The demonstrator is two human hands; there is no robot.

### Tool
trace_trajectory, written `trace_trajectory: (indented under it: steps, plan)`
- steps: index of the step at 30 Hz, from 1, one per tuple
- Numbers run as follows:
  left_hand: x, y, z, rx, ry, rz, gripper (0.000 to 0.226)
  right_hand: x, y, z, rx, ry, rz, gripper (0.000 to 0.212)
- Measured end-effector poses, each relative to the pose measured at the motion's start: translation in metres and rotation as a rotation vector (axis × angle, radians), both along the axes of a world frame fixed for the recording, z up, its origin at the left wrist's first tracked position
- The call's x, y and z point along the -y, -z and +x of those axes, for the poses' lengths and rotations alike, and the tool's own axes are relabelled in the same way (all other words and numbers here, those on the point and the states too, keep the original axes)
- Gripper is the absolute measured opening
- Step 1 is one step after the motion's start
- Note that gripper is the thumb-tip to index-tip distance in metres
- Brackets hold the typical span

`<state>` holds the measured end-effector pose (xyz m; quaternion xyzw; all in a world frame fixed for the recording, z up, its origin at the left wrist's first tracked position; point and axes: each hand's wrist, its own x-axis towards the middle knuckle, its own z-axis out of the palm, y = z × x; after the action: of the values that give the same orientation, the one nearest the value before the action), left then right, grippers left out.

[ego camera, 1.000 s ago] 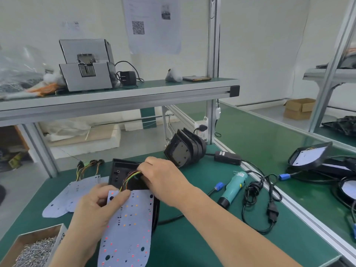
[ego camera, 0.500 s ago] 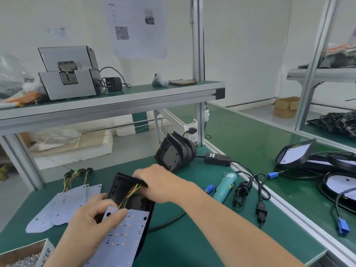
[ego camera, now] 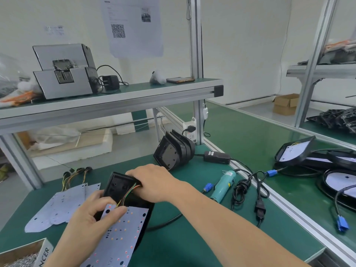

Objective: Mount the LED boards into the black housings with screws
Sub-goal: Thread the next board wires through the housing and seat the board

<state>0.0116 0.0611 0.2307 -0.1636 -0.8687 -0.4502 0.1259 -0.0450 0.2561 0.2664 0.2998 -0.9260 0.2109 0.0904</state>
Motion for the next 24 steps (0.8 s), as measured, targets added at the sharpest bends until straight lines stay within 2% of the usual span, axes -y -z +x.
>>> trace_trajectory:
  steps: [2, 8, 10, 12, 17, 21, 24]
  plan:
    - [0.004, 0.002, -0.001, 0.002, -0.015, -0.027, 0.019, -0.004, -0.001, -0.001, 0.079, -0.040, -0.043, 0.013]
    - [0.007, -0.002, -0.001, -0.001, -0.071, -0.046, 0.018, -0.013, -0.013, 0.006, 0.360, -0.148, -0.159, 0.038]
    - [0.005, -0.005, 0.000, -0.023, -0.090, -0.047, 0.011, -0.012, -0.011, 0.005, 0.297, -0.123, -0.157, 0.042]
    - [0.004, -0.007, 0.002, -0.033, -0.086, -0.054, 0.013, -0.009, -0.006, 0.005, 0.207, -0.094, -0.165, 0.033]
    - [-0.001, -0.010, 0.006, -0.050, -0.088, -0.050, 0.016, -0.002, -0.002, 0.009, 0.119, -0.072, -0.214, 0.015]
    - [-0.012, -0.009, 0.013, -0.114, -0.072, -0.148, 0.026, 0.005, -0.007, 0.006, 0.122, -0.060, -0.118, 0.021]
    - [-0.014, -0.011, 0.016, -0.119, -0.074, -0.152, 0.019, 0.010, -0.002, 0.005, 0.028, -0.026, -0.066, 0.023]
